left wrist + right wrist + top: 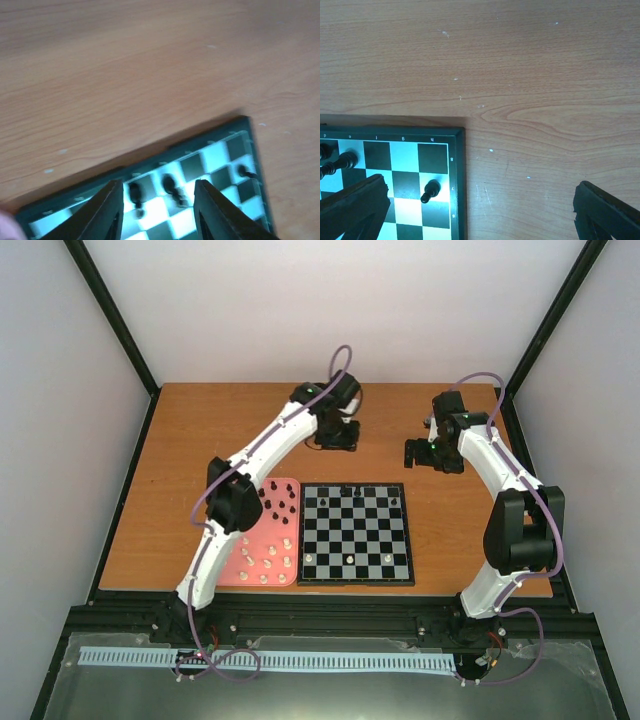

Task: Set up the chess pieces on the board
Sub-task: Adjust the chess piece on the chessboard.

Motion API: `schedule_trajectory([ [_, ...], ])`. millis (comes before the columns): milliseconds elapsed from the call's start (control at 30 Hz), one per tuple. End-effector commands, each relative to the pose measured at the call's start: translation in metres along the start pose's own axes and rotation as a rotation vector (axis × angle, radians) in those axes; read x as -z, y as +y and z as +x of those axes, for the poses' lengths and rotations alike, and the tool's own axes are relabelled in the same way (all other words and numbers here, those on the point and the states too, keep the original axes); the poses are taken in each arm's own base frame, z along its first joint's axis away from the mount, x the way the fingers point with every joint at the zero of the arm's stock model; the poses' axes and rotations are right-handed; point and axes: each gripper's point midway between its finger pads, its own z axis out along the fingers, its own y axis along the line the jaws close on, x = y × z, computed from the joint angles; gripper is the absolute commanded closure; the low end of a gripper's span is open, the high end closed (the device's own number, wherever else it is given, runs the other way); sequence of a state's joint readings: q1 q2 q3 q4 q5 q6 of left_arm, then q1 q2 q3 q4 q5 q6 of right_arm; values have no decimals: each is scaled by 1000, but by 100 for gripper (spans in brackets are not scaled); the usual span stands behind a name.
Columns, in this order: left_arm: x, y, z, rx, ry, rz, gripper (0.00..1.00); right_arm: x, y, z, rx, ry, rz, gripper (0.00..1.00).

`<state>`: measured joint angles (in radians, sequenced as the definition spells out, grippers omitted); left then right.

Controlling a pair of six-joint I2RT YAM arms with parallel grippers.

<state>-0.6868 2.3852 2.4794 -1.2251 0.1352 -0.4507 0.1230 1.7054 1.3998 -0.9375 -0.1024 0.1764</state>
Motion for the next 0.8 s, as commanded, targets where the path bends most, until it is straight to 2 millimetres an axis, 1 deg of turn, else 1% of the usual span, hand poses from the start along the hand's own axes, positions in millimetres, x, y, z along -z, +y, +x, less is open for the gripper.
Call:
schedule_trajectory([
  [0,22,57,-10,93,-23,-91,72,1,-1,-8,-2,-22,-6,0],
  [33,22,67,-6,106,-6,-108,87,1,-2,-7,-4,-19,-5,0],
  [67,19,73,0,115,18,-115,97,0,-2,-7,-5,-19,-4,0],
  [100,16,75,6,116,43,-118,99,0,-2,-7,-4,-19,-2,0],
  [133,12,76,11,115,67,-116,99,-1,-2,-6,-5,-18,-2,0],
  [267,-6,67,34,130,161,-55,99,-3,-3,-5,-8,-13,0,0],
  [400,-15,61,52,105,208,-62,99,-4,-3,-6,-7,-13,2,0],
  [567,-19,56,65,86,243,-61,99,-7,-4,-4,-11,-3,4,0],
  [767,-32,52,79,68,288,-66,99,-7,-4,-5,-12,-6,4,0],
])
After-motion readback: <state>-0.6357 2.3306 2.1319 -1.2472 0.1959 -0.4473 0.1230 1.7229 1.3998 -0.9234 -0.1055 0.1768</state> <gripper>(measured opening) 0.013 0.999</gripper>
